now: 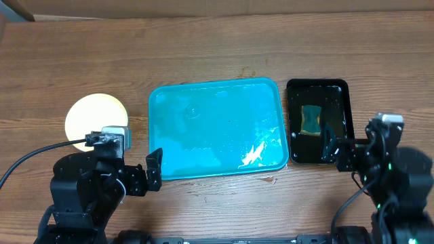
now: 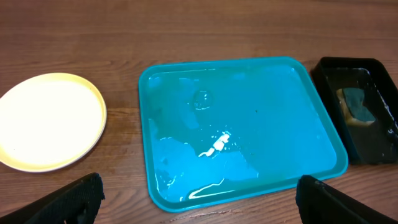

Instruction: Clean dirty plates on tray and stack at the side

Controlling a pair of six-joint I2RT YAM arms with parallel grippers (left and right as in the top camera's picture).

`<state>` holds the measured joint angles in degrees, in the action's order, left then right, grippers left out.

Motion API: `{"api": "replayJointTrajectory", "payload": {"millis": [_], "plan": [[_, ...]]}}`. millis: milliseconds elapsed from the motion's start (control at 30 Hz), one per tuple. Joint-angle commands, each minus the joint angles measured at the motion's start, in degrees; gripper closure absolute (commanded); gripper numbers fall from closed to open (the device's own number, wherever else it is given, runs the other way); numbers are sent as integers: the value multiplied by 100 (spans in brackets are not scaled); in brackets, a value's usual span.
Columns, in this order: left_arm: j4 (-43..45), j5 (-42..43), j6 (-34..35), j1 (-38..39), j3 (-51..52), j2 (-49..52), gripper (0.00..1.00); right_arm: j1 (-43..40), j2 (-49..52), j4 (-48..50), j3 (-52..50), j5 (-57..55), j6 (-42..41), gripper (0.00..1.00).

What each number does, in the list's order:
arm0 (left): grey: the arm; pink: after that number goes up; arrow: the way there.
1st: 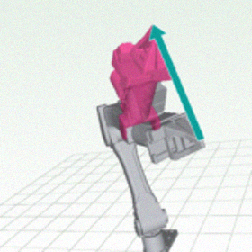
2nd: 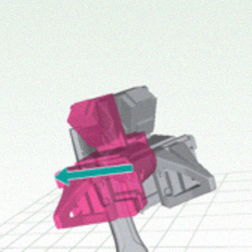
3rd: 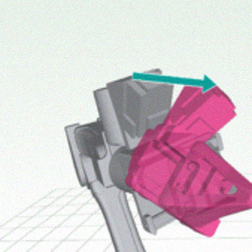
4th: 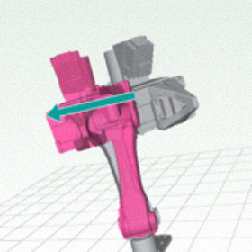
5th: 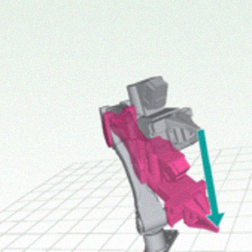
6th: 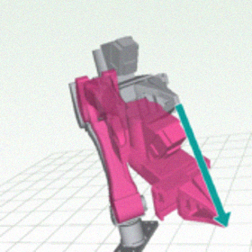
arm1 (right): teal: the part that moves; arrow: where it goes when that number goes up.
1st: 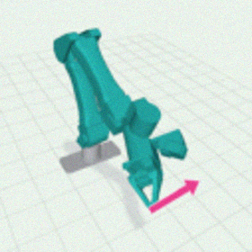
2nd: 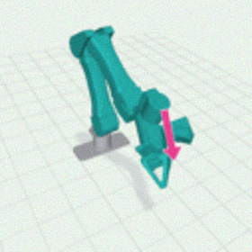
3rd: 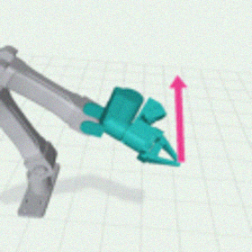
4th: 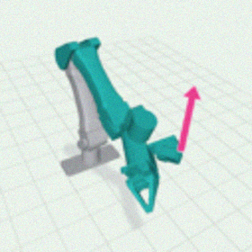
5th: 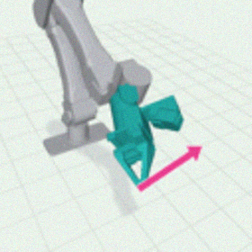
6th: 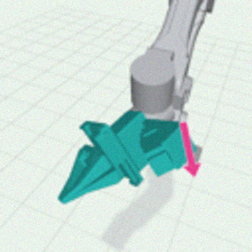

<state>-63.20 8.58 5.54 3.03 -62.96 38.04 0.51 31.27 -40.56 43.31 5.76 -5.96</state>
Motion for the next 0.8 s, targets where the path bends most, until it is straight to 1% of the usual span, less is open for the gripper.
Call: {"api": "replayJointTrajectory", "payload": {"millis": [0, 100, 333, 467, 567, 600, 767], "plan": [[0, -17, -129, 55, 57, -17, 0, 13, -785, 850, -868, 146, -2, 0], [2, -17, -129, 55, 57, -17, 0, 15, -1578, 2076, -1812, 188, -2, 0], [0, -17, -127, 55, 57, -17, 0, 15, -2747, 3814, -3279, 184, -2, 0], [0, -17, -129, 55, 57, -17, 0, 15, -3071, 4533, -3838, 186, 0, 0], [0, -17, -129, 55, 57, -17, 0, 17, -3115, 5097, -4218, 190, 133, 0], [0, -17, -129, 55, 57, -17, 0, 15, -3115, 5215, -4304, 184, 197, 0], [0, -17, -127, 55, 57, -17, 0, 15, -3115, 4597, -4286, 293, 804, 0]]}}
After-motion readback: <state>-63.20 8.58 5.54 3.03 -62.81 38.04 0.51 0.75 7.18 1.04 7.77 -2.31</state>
